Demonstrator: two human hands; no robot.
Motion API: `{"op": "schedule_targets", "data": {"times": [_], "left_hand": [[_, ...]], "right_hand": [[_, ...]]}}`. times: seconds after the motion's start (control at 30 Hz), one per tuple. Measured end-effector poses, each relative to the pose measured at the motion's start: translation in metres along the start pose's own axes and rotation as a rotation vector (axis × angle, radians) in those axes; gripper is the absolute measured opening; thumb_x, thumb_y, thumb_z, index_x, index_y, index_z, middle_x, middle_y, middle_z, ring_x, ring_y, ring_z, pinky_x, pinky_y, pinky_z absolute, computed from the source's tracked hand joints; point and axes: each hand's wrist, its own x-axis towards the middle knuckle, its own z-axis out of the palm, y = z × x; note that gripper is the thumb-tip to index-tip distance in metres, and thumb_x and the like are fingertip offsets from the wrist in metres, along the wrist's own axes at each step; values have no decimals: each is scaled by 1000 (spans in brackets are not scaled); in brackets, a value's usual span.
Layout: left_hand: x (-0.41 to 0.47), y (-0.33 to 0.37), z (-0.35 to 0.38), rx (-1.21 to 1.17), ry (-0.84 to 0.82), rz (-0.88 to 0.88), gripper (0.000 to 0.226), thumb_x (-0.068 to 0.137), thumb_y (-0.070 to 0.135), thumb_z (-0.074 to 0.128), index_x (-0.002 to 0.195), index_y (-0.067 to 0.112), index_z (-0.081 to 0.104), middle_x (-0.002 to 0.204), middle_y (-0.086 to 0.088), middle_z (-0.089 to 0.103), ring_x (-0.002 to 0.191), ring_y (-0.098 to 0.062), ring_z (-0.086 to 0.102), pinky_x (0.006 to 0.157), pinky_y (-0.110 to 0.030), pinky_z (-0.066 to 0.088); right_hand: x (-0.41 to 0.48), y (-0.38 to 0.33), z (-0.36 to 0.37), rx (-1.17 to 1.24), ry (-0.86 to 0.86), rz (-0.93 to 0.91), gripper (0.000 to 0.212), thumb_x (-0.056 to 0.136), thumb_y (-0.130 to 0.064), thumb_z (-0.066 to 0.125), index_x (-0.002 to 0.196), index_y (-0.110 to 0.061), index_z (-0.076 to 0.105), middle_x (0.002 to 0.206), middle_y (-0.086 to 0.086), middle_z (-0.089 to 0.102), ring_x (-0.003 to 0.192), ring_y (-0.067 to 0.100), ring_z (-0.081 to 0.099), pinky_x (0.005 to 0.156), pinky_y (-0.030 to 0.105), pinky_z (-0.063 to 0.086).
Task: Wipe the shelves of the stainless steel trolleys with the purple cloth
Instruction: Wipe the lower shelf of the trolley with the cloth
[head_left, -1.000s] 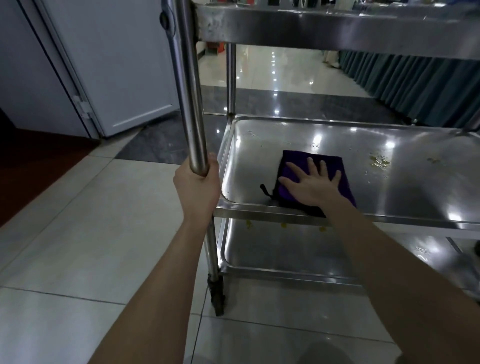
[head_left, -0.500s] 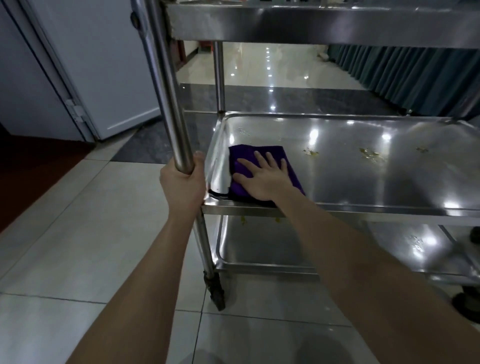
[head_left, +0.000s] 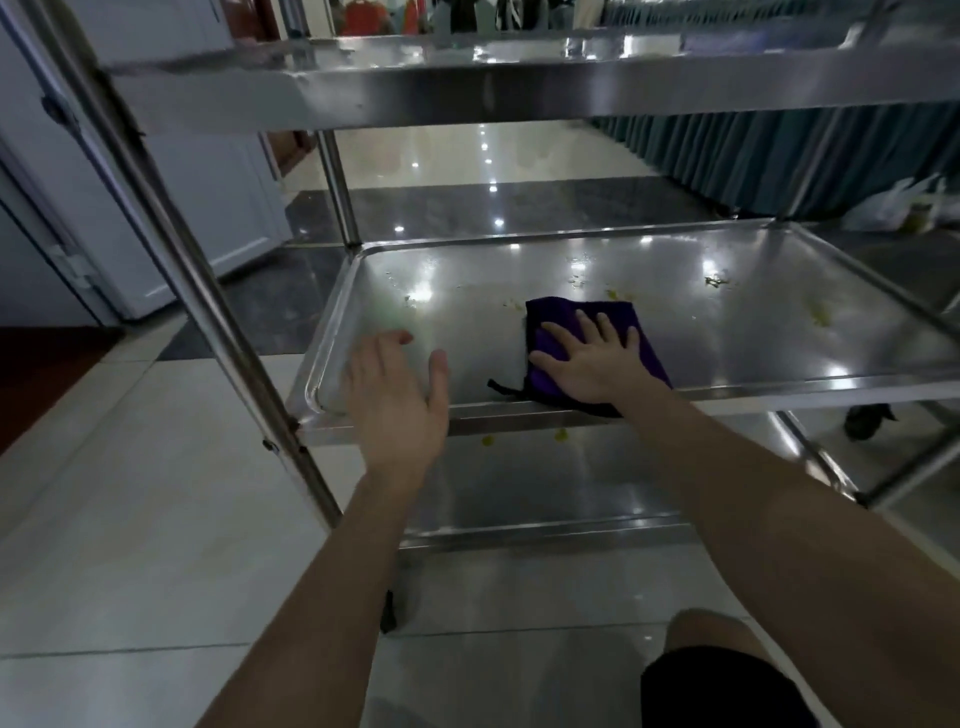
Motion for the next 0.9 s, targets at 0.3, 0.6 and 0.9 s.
{"op": "schedule_targets", "data": {"times": [0.3,0.6,0.9], "left_hand": [[31,-1,51,352,-478,-171,76,111,58,20,166,7,33,172,-20,35,165,-33,17,133,-56,8],[31,7,50,417,-597,-158,78,111,59,12,172,11,13,178,-14,23,168,-25,5,135,-50,-3],[35,-7,42,362,-521,-194,87,102,59,2,172,10,18,176,-15,28,167,-27,13,135,-50,4]], "right_hand": [[2,61,-17,-37,-43,-83,90,87,-93,17,167,-55,4,181,-6,-10,166,26,-10,131,61,-6],[27,20,-9,-72,-44,-11,89,89,-92,12,168,-53,1,180,3,-18,163,41,-20,121,74,-17],[43,-12,-4,-23,-37,-221,82,93,-89,18,167,-55,8,181,-6,-10,166,28,-13,127,62,-16]]}}
